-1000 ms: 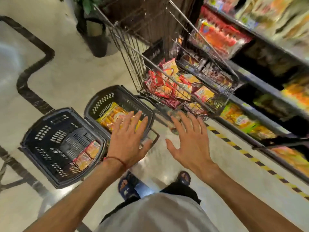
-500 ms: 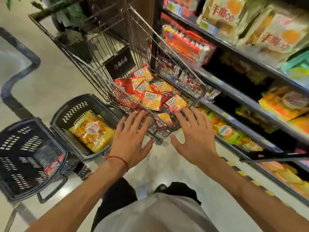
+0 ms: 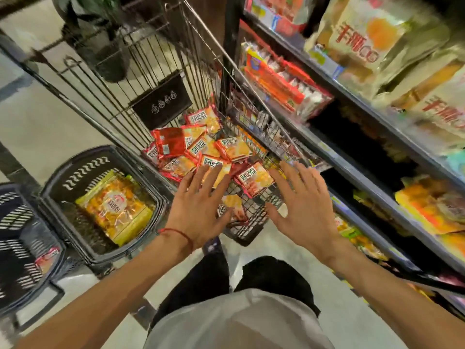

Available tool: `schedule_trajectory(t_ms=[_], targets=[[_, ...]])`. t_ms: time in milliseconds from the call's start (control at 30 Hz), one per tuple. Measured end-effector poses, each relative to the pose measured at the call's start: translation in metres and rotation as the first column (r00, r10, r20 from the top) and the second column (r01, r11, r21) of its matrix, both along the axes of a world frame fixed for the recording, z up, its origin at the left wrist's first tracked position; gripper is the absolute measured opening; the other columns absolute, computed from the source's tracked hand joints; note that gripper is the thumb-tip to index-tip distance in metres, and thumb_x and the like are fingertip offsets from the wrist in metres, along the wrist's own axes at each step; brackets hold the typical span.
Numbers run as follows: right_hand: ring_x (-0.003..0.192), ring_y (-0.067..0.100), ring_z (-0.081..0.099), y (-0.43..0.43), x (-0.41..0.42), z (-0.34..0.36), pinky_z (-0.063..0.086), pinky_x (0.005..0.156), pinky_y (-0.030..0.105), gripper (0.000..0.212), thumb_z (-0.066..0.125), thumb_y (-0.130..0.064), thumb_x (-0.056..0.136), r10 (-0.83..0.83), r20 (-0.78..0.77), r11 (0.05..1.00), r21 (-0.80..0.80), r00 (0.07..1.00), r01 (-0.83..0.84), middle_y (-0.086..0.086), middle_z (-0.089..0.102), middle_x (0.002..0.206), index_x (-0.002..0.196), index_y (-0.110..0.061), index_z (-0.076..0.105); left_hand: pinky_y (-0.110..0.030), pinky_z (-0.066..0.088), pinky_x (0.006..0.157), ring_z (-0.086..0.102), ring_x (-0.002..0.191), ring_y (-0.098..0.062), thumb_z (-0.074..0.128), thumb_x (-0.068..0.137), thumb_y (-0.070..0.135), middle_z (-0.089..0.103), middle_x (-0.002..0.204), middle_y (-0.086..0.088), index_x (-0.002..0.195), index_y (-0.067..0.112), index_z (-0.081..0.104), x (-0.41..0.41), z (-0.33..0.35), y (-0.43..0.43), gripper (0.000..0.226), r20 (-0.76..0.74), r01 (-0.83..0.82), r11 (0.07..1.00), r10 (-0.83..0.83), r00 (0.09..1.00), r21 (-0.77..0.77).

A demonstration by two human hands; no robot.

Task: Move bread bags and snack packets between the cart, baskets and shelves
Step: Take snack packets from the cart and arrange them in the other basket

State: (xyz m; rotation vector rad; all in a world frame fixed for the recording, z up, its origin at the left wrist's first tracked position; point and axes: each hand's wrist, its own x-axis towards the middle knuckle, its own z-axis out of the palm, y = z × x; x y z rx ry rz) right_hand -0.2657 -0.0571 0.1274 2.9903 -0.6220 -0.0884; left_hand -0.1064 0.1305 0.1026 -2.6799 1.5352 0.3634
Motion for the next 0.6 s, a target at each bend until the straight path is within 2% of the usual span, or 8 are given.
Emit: schedule_trajectory(t_ms=[67,233,367,467,600], targets=[[0.151,0.034,0.036,-0.022,0.014,-0.005,0.023,0.126,0.053,0.071,0.049,-0.059,0.097,0.015,-0.029,1.000,0.023,0.999,-0.014,0.007,0.044,0.162,0.156,-0.019,0.046,-0.053,0.018,0.126,0.014,0.157,-0.031,0.022,0.099,0.069,0.015,0.171,-0.005,0.163,0.026,0.016,0.011,-0.003,-0.017,0.077,-0.015,-0.017,0.999,0.018,1.000,0.030],[0.155,0.030,0.030,-0.077,0.047,-0.025,0.020,0.127,0.052,0.071,0.049,-0.059,0.099,0.118,-0.094,0.990,0.092,0.989,-0.109,0.004,0.039,0.165,0.159,-0.021,0.042,-0.054,0.023,0.124,0.024,0.154,-0.034,0.041,0.096,0.065,0.030,0.166,-0.008,0.160,0.023,0.032,0.026,-0.020,-0.047,0.076,-0.045,-0.093,0.994,0.096,0.994,0.061],[0.153,0.031,0.034,-0.121,0.073,-0.056,0.021,0.127,0.051,0.070,0.051,-0.055,0.098,0.293,-0.103,0.946,0.176,0.950,-0.273,0.007,0.044,0.162,0.157,-0.018,0.045,-0.055,0.019,0.125,0.020,0.156,-0.032,0.031,0.100,0.061,0.027,0.167,-0.009,0.160,0.022,0.031,0.027,-0.039,-0.074,0.071,-0.043,-0.174,0.976,0.181,0.983,0.131],[0.154,0.030,0.032,-0.147,0.090,-0.080,0.020,0.128,0.051,0.069,0.043,-0.054,0.099,0.404,-0.137,0.900,0.237,0.905,-0.366,0.007,0.041,0.164,0.158,-0.019,0.044,-0.055,0.021,0.125,0.019,0.156,-0.032,0.020,0.101,0.059,0.026,0.168,-0.009,0.160,0.022,0.029,0.018,-0.051,-0.096,0.070,-0.051,-0.313,0.935,0.325,0.944,0.164],[0.155,0.033,0.032,-0.170,0.108,-0.118,0.022,0.127,0.053,0.071,0.038,-0.055,0.099,0.524,-0.165,0.834,0.300,0.836,-0.463,0.010,0.040,0.165,0.159,-0.018,0.042,-0.054,0.019,0.125,0.015,0.156,-0.033,0.021,0.100,0.060,0.014,0.171,-0.007,0.163,0.024,0.018,0.007,-0.081,-0.120,0.072,-0.079,-0.407,0.884,0.433,0.898,0.229]])
